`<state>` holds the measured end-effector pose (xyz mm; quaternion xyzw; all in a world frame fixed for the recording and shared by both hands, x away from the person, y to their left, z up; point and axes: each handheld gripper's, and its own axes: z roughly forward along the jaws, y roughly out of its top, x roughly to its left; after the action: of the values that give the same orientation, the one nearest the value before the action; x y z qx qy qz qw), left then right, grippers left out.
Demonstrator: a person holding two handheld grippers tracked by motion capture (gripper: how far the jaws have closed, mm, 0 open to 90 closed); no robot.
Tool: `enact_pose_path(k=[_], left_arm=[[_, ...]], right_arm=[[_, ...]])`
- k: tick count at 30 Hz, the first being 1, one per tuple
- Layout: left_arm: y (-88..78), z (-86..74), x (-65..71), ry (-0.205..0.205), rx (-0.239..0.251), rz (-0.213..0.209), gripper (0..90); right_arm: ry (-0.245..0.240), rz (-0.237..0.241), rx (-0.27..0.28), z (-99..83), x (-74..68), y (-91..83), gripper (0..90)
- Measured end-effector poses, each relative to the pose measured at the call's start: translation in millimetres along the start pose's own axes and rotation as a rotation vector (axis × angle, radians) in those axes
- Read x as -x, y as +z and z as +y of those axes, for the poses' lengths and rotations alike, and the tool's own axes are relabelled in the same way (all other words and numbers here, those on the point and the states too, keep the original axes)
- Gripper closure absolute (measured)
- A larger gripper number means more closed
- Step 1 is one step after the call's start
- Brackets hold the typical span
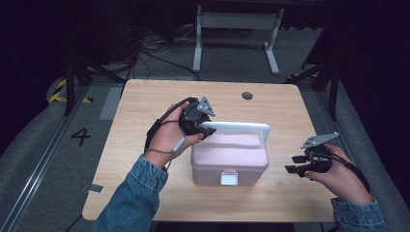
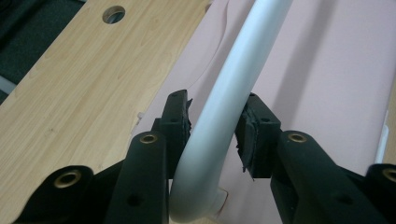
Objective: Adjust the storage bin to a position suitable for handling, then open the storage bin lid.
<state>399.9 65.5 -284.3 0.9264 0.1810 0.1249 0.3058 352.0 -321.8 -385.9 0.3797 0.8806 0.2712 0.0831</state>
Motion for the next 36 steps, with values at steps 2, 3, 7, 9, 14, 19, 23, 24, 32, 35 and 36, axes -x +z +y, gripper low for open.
enact_pose_path(k=[2,3,7,9,14,19,23,24,32,35,36], left_arm=[[-2.2,1.1,-0.7,-0.004,-0.001,-0.005,67.2],[-2.7,1.8,-1.3,-0.005,0.001,-0.008,67.2],[-6.2,4.3,-2.0,-0.026,0.012,-0.022,67.2],[-8.7,5.3,-3.9,-0.03,0.026,-0.027,66.8],[-10.9,7.6,-6.9,-0.043,0.032,-0.03,66.5],[-12.3,10.8,-10.6,-0.06,0.03,-0.032,65.8],[-12.5,11.2,-15.3,-0.112,0.047,-0.032,63.9],[-12.4,11.1,-16.9,-0.119,0.052,-0.035,63.6],[-13.0,10.2,-21.8,-0.173,0.068,-0.055,63.3],[-13.8,10.1,-22.8,-0.185,0.067,-0.062,63.3],[-14.0,10.1,-23.4,-0.184,0.064,-0.062,63.3]], right_arm=[[0.003,0.002,0.006,-0.2,-0.2,0.0,52.1],[0.006,0.0,0.01,-0.6,0.0,-0.3,52.7],[0.067,-0.004,-0.007,-2.2,-0.2,-2.3,57.2],[0.082,-0.002,0.014,-1.8,-0.9,-4.9,60.6],[0.101,0.026,0.079,2.9,-5.6,-13.3,67.3],[0.089,0.054,0.128,6.0,-9.0,-18.9,72.6],[0.085,0.056,0.161,6.6,-9.0,-25.4,75.8],[0.078,0.061,0.178,6.8,-9.0,-27.5,77.3],[0.002,0.101,0.325,15.8,-20.9,-36.6,84.2],[-0.006,0.123,0.367,19.2,-26.0,-36.4,85.9],[-0.012,0.132,0.375,20.4,-27.8,-35.5,86.5]])
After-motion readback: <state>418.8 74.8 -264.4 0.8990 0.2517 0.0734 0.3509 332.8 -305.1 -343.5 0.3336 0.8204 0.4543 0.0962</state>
